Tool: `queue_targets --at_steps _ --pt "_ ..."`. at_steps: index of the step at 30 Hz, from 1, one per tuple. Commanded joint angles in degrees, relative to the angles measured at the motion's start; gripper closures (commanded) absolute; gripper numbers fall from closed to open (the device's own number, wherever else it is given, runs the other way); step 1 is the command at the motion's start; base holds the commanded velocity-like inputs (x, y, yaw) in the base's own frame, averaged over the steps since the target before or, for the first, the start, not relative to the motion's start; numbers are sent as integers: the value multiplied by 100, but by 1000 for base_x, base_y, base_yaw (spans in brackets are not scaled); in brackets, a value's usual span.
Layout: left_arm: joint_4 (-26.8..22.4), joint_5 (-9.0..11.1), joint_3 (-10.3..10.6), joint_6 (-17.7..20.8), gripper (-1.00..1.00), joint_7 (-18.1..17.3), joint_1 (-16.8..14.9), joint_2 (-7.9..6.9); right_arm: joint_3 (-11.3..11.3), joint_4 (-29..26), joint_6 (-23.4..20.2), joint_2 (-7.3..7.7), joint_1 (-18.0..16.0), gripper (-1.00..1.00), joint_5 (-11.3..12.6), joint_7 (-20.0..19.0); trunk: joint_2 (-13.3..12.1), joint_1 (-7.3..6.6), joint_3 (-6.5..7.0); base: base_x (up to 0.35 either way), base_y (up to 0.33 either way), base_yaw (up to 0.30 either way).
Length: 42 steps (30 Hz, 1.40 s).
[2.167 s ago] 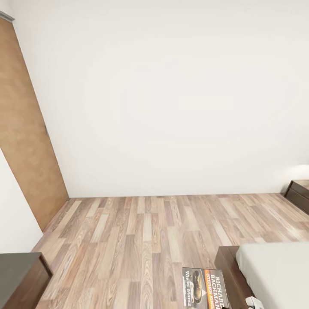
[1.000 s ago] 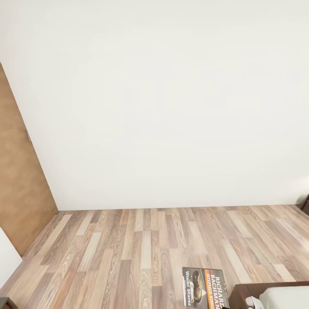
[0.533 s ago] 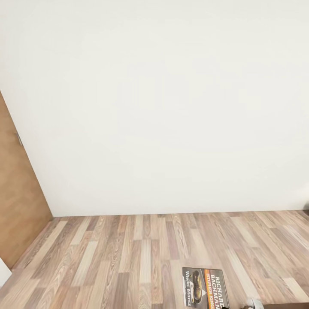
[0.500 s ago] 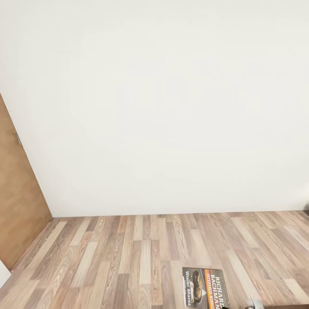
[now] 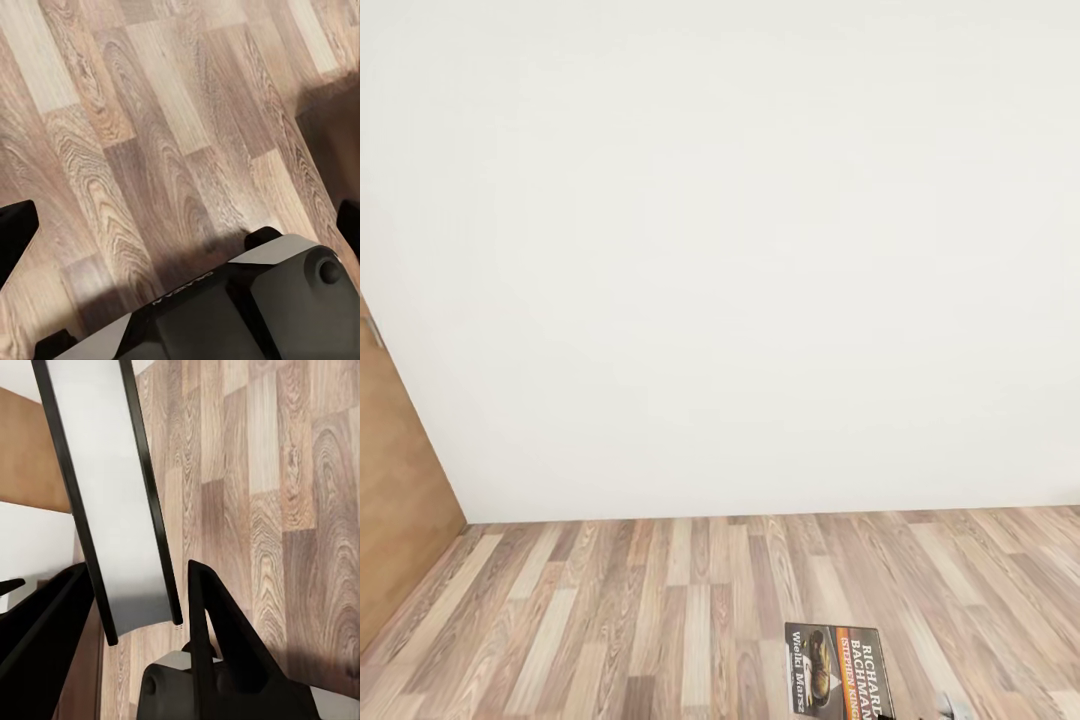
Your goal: In the bedroom, move the book from the bed onto either nightstand, and place the two sandals side by side next to the bed.
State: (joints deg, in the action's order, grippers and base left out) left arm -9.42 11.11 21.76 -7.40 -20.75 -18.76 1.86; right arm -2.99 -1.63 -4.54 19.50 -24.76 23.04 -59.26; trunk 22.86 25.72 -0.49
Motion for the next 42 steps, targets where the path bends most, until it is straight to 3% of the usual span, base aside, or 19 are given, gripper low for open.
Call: queue_targets --at_steps 1,42 --pt "10 57 48 -24 -100 -8 -5 -1 0 -3 -48 1 -3 100 60 -16 6 6 -5 328 0 -23" --pt "10 57 48 -24 -100 -8 -5 3 0 3 -47 2 -2 100 60 -16 6 6 -5 328 0 -1"
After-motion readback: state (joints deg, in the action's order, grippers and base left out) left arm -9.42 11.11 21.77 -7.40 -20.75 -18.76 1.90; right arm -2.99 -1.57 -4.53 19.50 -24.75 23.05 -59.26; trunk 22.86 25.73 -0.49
